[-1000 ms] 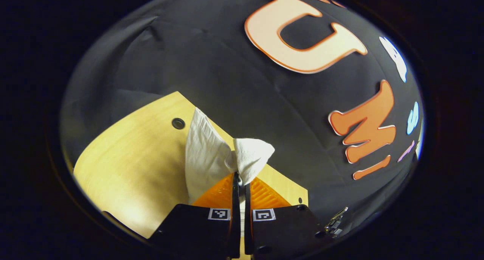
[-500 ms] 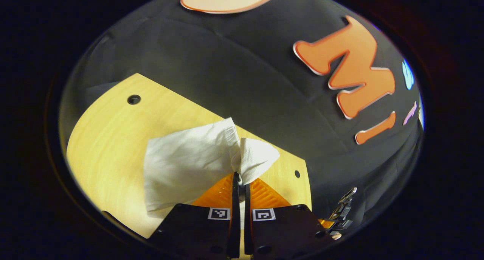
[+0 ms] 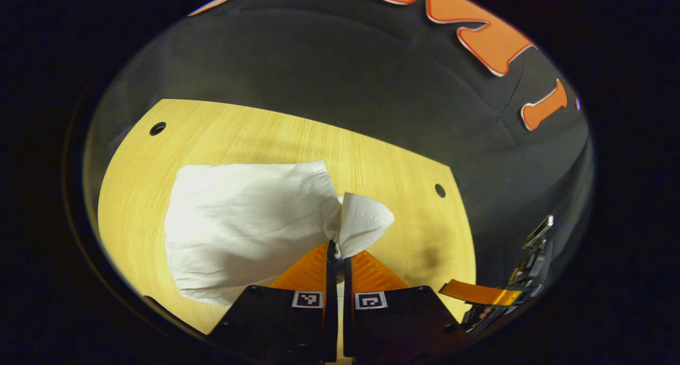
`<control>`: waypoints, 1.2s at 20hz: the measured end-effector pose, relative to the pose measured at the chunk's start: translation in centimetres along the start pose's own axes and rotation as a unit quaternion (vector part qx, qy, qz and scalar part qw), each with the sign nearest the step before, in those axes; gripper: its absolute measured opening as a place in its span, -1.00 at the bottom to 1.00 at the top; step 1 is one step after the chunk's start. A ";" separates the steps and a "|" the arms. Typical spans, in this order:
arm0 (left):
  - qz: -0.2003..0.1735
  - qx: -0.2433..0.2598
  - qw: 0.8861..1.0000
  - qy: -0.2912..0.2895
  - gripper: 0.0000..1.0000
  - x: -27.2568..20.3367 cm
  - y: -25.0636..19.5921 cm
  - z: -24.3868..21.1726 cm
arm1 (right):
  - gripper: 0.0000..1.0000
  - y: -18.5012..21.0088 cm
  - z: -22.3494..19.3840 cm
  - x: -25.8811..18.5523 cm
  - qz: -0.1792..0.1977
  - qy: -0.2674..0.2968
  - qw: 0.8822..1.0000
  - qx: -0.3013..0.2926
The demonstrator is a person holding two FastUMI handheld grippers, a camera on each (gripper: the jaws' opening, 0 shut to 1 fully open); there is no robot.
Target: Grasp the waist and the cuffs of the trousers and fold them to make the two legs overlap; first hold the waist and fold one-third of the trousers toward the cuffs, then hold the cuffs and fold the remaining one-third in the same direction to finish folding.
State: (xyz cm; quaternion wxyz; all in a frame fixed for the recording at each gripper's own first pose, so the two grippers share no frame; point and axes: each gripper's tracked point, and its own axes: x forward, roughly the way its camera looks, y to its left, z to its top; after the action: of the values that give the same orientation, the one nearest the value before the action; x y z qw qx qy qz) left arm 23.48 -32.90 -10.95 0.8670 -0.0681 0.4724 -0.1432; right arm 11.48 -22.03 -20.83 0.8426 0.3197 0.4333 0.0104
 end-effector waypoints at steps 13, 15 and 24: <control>-0.029 0.028 0.999 -0.015 1.00 1.2 -1.9 -2.4 | 0.96 1.6 -0.3 -0.6 -0.013 -0.017 0.999 -0.036; -0.019 0.033 0.998 -0.042 1.00 -1.0 0.0 -1.0 | 0.96 3.6 0.2 -0.6 -0.011 -0.031 0.998 -0.059; 0.117 0.095 0.963 -0.223 0.99 -14.2 16.9 7.0 | 0.97 11.8 2.1 -4.9 -0.029 -0.149 0.968 -0.202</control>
State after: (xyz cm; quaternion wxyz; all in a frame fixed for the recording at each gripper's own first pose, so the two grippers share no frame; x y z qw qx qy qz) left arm 25.21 -12.52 -0.09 0.9637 0.0406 0.2554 -0.0660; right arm 13.03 -15.22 -10.00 0.9445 0.1283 0.3014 0.0250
